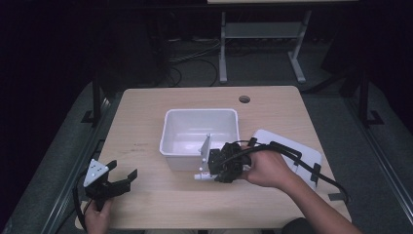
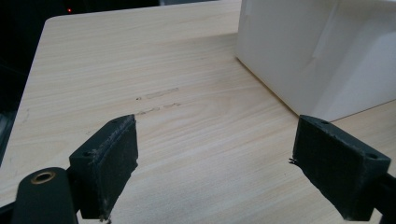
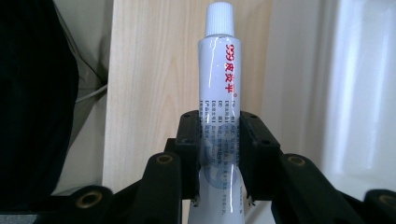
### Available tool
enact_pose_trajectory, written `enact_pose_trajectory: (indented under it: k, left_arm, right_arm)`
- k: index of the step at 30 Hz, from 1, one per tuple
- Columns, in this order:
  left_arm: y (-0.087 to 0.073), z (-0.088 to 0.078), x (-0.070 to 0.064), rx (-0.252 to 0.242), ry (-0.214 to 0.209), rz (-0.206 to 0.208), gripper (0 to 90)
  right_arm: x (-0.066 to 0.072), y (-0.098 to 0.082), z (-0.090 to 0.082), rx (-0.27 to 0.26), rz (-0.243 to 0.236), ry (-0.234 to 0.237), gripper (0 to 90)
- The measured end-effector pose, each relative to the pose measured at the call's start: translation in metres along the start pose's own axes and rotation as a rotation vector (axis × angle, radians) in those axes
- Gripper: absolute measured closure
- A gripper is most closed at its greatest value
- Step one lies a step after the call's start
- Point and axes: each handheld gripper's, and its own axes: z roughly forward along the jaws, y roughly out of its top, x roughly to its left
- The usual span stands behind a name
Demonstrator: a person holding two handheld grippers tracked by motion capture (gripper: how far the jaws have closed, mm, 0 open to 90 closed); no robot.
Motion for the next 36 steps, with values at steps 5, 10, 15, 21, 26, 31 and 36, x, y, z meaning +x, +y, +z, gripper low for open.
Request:
enact_pose_trajectory:
  k: [5,10,15,21,26,31,36]
  left_arm:
    - [0.0,-0.001,0.001,0.001,0.001,0.002,13.4]
    - [0.0,-0.001,0.001,0.0,0.001,0.006,13.4]
    - [0.0,-0.001,0.001,-0.002,0.001,0.005,13.4]
    - [0.0,0.0,0.002,-0.001,0.002,0.006,13.4]
    - [0.0,0.0,0.002,0.0,0.003,0.007,13.4]
    - [0.0,-0.001,0.002,-0.003,0.001,0.008,13.4]
    - [0.0,-0.001,0.002,-0.006,0.004,0.003,13.4]
  right_arm:
    - [-0.009,0.012,-0.015,0.006,-0.011,-0.024,70.8]
    - [-0.023,0.018,-0.025,-0.005,-0.004,-0.032,70.8]
    - [-0.035,0.022,-0.027,-0.008,0.006,-0.034,70.8]
    - [-0.05,0.019,-0.025,0.001,0.032,-0.033,70.8]
    - [-0.059,0.019,-0.023,0.008,0.045,-0.035,70.8]
    - [-0.067,0.023,-0.02,0.009,0.047,-0.034,70.9]
    - [-0.076,0.024,-0.013,0.017,0.057,-0.028,70.8]
